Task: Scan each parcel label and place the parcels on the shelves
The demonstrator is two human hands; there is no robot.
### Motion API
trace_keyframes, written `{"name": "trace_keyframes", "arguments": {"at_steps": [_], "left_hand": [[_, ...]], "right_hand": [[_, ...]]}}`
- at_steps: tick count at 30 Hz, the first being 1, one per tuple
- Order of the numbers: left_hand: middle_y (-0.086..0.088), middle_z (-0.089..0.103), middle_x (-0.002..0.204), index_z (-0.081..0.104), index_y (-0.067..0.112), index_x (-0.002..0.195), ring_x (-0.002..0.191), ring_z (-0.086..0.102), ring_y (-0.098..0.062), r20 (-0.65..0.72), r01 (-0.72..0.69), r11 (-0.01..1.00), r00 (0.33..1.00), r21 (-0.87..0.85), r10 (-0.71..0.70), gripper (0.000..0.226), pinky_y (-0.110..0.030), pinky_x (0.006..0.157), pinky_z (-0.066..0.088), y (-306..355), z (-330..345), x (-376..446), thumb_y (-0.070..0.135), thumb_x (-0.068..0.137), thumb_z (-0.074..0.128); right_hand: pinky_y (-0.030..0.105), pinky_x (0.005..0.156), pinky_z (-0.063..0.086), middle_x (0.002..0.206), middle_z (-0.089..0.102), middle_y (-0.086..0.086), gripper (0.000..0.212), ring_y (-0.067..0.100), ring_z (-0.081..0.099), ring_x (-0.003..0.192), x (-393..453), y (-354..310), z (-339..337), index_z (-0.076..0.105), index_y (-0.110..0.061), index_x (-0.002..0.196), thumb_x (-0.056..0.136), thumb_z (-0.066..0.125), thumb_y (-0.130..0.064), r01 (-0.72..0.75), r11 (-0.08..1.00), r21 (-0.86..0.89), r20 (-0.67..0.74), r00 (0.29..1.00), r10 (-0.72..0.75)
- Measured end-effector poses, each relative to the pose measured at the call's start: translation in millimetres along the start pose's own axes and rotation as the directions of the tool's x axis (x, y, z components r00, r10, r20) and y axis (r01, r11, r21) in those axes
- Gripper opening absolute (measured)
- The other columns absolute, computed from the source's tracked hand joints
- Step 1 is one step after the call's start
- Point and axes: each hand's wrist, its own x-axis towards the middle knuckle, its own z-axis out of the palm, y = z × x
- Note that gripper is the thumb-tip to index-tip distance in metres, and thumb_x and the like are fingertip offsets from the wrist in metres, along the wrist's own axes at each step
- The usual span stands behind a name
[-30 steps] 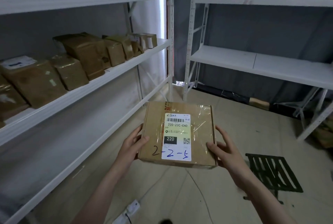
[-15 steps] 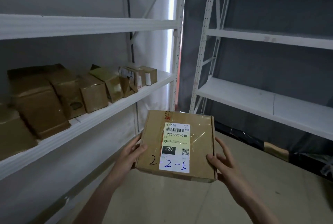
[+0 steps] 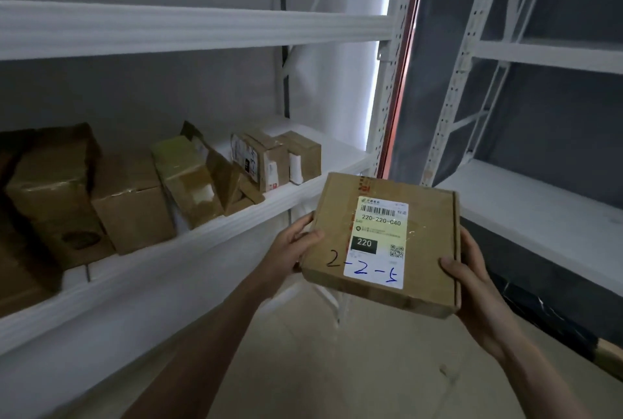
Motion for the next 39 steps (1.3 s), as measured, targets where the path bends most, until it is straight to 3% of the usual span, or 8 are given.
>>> {"name": "trace_keyframes", "arguments": {"at_steps": [4, 10, 14, 17, 21, 29, 34, 39], "left_hand": [[-0.001, 0.067, 0.123, 0.047, 0.025, 0.140, 0.105, 0.068, -0.020, -0.083, -0.029, 0.997, 0.996, 0.067, 0.034, 0.042, -0.035, 0.083, 0.058, 9.5, 18.9, 79.1, 0.023, 0.098, 0.051], [0.002, 0.055, 0.134, 0.047, 0.023, 0.133, 0.119, 0.055, -0.013, -0.284, -0.083, 0.946, 0.942, 0.313, 0.177, 0.046, -0.033, 0.095, 0.051, 21.9, 33.8, 182.9, 0.019, 0.091, 0.065], [0.006, 0.052, 0.127, 0.047, 0.021, 0.130, 0.112, 0.048, 0.010, -0.331, -0.210, 0.838, 0.849, 0.503, 0.411, 0.049, -0.012, 0.091, 0.044, 34.4, 43.4, 226.6, 0.008, 0.088, 0.068], [-0.005, 0.055, 0.127, 0.051, 0.015, 0.133, 0.113, 0.053, -0.009, -0.289, -0.264, 0.724, 0.789, 0.637, 0.541, 0.050, -0.024, 0.092, 0.049, 32.1, 48.5, 248.4, 0.012, 0.086, 0.069], [-0.011, 0.048, 0.139, 0.043, 0.008, 0.140, 0.125, 0.050, -0.022, -0.260, -0.205, 0.676, 0.814, 0.707, 0.519, 0.062, -0.039, 0.101, 0.049, 21.1, 45.3, 267.1, 0.014, 0.086, 0.072], [-0.011, 0.058, 0.125, 0.046, 0.008, 0.138, 0.110, 0.059, -0.020, -0.428, -0.089, 0.744, 0.770, 0.662, 0.473, 0.051, -0.013, 0.088, 0.050, 8.0, 28.9, 273.6, 0.006, 0.090, 0.063], [-0.006, 0.065, 0.106, 0.054, 0.008, 0.124, 0.090, 0.065, -0.016, -0.469, -0.080, 0.718, 0.706, 0.691, 0.530, 0.027, -0.036, 0.076, 0.056, 10.2, 24.4, 274.0, 0.018, 0.098, 0.052], [-0.006, 0.066, 0.103, 0.054, 0.008, 0.127, 0.088, 0.064, -0.015, -0.484, -0.017, 0.640, 0.638, 0.768, 0.599, 0.031, -0.034, 0.075, 0.055, 6.9, 27.6, 269.2, 0.024, 0.100, 0.052]], "right_hand": [[0.037, 0.076, 0.055, 0.122, 0.060, -0.007, 0.103, 0.021, 0.064, 0.106, 85.6, -12.7, -28.5, 0.038, -0.057, 0.133, 0.042, 0.085, -0.061, 0.034, 0.999, -0.017, 0.026, 0.999, -0.034], [0.031, 0.074, 0.052, 0.145, 0.038, 0.002, 0.076, 0.023, 0.048, 0.123, 211.3, -30.1, -43.7, 0.031, -0.062, 0.133, 0.085, 0.068, -0.016, 0.245, 0.958, -0.147, 0.056, 0.969, -0.239], [0.021, 0.082, 0.047, 0.140, 0.029, -0.029, 0.086, 0.001, 0.040, 0.125, 277.2, -36.5, -21.6, 0.017, -0.049, 0.145, 0.086, 0.068, -0.013, 0.463, 0.844, -0.271, 0.105, 0.886, -0.452], [0.015, 0.093, 0.037, 0.147, 0.031, -0.018, 0.091, -0.001, 0.036, 0.130, 318.5, -29.3, 9.3, 0.016, -0.033, 0.150, 0.079, 0.073, -0.028, 0.544, 0.746, -0.383, 0.103, 0.828, -0.551], [0.003, 0.081, 0.030, 0.137, 0.045, 0.001, 0.095, 0.002, 0.043, 0.116, 345.9, -16.7, 50.9, 0.022, -0.025, 0.150, 0.073, 0.073, -0.045, 0.557, 0.683, -0.472, 0.126, 0.810, -0.573], [0.004, 0.087, 0.034, 0.141, 0.036, 0.010, 0.102, 0.009, 0.037, 0.127, 378.9, 12.3, 80.0, 0.020, -0.024, 0.146, 0.068, 0.086, -0.022, 0.659, 0.638, -0.399, 0.289, 0.751, -0.594], [-0.007, 0.087, 0.031, 0.141, 0.035, 0.018, 0.086, -0.006, 0.033, 0.117, 391.5, 20.2, 93.4, 0.024, -0.003, 0.146, 0.077, 0.076, -0.006, 0.680, 0.663, -0.314, 0.342, 0.732, -0.589], [0.008, 0.098, 0.037, 0.141, 0.028, -0.002, 0.081, 0.008, 0.037, 0.127, 401.0, 28.2, 97.8, 0.019, -0.019, 0.145, 0.084, 0.071, -0.014, 0.669, 0.707, -0.229, 0.367, 0.732, -0.574]]}}
